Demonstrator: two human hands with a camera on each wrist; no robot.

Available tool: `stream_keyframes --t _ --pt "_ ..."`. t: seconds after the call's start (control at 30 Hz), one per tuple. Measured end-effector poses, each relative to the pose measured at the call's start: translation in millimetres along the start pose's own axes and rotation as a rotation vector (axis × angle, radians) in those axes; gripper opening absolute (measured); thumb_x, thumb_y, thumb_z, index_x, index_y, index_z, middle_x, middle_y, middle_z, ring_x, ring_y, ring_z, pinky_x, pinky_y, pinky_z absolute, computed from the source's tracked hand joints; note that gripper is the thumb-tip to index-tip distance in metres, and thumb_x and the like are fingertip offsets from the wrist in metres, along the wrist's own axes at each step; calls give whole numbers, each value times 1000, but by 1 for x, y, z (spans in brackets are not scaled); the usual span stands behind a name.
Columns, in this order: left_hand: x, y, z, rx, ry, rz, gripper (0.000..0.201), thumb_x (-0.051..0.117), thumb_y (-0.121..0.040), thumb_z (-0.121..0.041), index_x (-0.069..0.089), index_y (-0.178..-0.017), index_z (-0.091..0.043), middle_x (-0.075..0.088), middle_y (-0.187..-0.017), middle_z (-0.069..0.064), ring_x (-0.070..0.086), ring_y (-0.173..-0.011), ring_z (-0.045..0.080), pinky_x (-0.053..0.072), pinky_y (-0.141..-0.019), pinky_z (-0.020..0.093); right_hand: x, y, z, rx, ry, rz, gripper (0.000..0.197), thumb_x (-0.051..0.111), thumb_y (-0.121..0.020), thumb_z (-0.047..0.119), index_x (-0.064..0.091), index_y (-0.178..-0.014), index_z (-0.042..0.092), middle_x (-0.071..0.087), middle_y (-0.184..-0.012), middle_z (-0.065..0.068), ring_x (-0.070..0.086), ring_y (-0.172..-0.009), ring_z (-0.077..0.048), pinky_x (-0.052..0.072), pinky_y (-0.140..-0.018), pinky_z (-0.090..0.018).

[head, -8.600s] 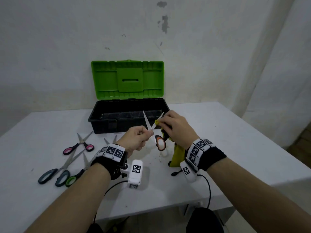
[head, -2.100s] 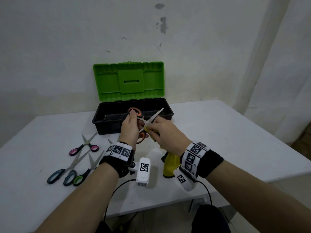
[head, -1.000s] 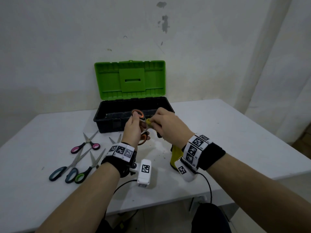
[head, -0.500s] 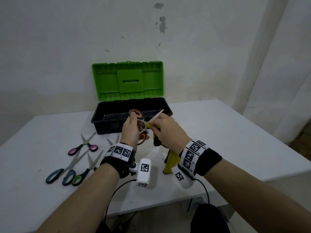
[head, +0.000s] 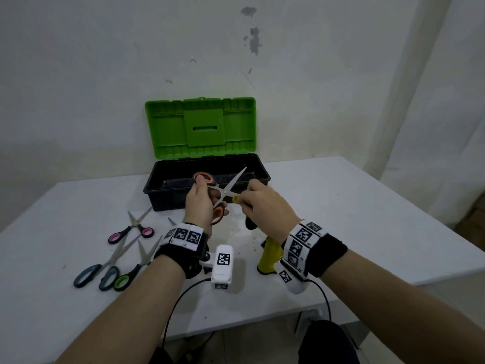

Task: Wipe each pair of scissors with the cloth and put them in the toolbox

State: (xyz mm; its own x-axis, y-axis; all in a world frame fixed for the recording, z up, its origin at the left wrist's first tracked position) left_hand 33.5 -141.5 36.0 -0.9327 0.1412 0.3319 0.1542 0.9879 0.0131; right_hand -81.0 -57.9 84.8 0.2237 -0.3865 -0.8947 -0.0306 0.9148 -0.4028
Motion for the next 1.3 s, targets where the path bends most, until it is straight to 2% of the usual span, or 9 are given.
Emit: stream_keyframes --t 0.1,0.23,0.33,0.43,0.57,0.77,1.0,1.17,1.3 --pt "-4 -1 0 -8 -11 -21 36 33 -106 -44 52 -95 -16 50 -74 6 51 -51 22 49 -46 30 -6 1 -5 30 -17 -12 21 51 -96 18 68 -103 9 49 -101 -5 56 -81 -28 51 -69 -43" --pt "5 1 2 40 -138 43 43 31 -106 -45 55 -108 -9 57 -75 11 55 -52 23 51 -48 33 -18 -6 6 -16 -114 -108 24 52 -98 23 69 -108 11 53 -105 -4 57 -84 -24 51 -72 -40" --pt "14 9 -2 118 -258 101 42 31 -107 -42 57 -102 -10 58 -74 9 57 -53 19 55 -53 39 -11 -12 11 -27 -66 -40 28 47 -100 26 66 -115 13 51 -107 -4 58 -87 -25 51 -74 -41" --pt "15 13 -4 149 -314 127 39 31 -108 -37 56 -106 -7 56 -72 6 56 -48 15 53 -48 35 -5 -15 -7 71 -23 29 28 44 -101 27 66 -113 14 49 -108 -6 58 -90 -28 51 -77 -41" --pt "9 12 1 125 -305 101 40 31 -107 -39 57 -105 -9 52 -73 6 55 -53 19 51 -46 32 -21 -15 -42 237 -46 -79 28 44 -101 30 66 -111 16 51 -106 -5 57 -89 -29 52 -77 -44" --pt "7 0 8 60 -181 58 41 30 -107 -44 55 -99 -12 56 -76 13 55 -51 25 50 -45 31 -2 0 6 -46 -88 26 24 49 -99 27 66 -113 18 53 -107 -2 56 -92 -23 49 -77 -38" --pt "-9 -7 8 -46 25 -15 38 30 -105 -49 53 -99 -20 51 -75 9 49 -50 22 49 -45 28 2 7 -23 25 26 -4 21 48 -98 21 67 -105 13 48 -102 -3 57 -77 -28 52 -68 -44" --pt "-7 -8 15 -58 -198 63 49 21 -104 -56 53 -111 -18 63 -80 18 58 -53 26 50 -51 31 -22 4 -31 79 -255 -184 15 55 -96 24 66 -103 18 58 -96 0 56 -85 -18 47 -73 -30" --pt "1 -4 13 -36 -326 137 44 20 -105 -53 48 -112 -20 59 -76 17 55 -48 26 46 -47 28 -35 4 -47 183 -520 -253 5 55 -96 24 57 -100 24 62 -79 7 54 -66 -5 41 -59 -16"
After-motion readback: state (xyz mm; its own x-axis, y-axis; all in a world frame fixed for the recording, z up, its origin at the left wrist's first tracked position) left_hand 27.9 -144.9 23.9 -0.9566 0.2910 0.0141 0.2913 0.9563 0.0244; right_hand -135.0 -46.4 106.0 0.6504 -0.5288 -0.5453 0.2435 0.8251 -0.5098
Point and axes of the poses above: each hand's wrist, its own y-axis away from the middle knuckle, its own x-axis out of the palm, z = x × y, the point moved 9 cm from there along -y, towards the middle knuckle
